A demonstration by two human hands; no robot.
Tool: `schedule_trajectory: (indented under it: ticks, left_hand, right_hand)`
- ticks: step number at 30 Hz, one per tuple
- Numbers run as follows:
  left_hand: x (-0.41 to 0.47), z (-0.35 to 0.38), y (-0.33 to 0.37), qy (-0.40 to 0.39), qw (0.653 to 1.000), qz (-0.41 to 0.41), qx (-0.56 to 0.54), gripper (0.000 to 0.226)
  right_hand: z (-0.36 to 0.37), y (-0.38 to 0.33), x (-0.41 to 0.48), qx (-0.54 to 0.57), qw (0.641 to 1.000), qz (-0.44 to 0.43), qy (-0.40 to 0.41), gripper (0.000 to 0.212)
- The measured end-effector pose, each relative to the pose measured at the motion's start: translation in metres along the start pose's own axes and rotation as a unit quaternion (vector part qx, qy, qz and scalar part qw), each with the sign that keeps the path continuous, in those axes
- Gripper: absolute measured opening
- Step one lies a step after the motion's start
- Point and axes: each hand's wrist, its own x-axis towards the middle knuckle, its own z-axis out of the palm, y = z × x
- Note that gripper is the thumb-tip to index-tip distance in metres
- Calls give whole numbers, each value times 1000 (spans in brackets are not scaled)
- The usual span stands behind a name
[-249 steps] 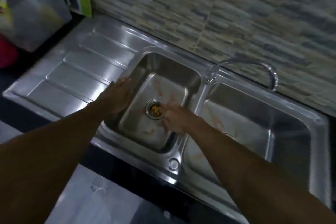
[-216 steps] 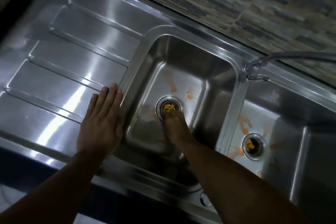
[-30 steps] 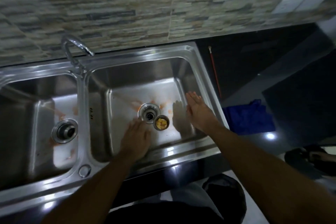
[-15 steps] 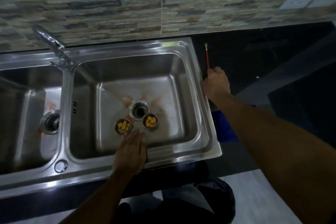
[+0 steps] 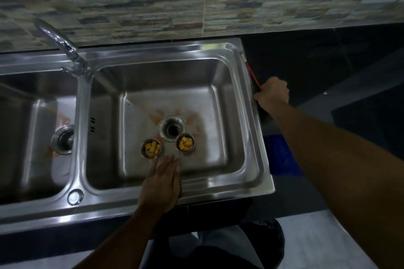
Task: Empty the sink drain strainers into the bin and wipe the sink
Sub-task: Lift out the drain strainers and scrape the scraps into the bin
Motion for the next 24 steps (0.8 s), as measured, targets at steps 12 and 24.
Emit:
schedule_trajectory:
  ticks: [12, 24]
  left_hand:
    - [8, -4, -2, -85, 990, -111, 3, 33]
    - [68, -3, -88, -146, 939, -281, -132, 82]
  right_hand:
    - [15, -85, -120, 323, 907, -225, -150, 51]
    - [141, -24, -231, 207, 921, -316, -96, 30]
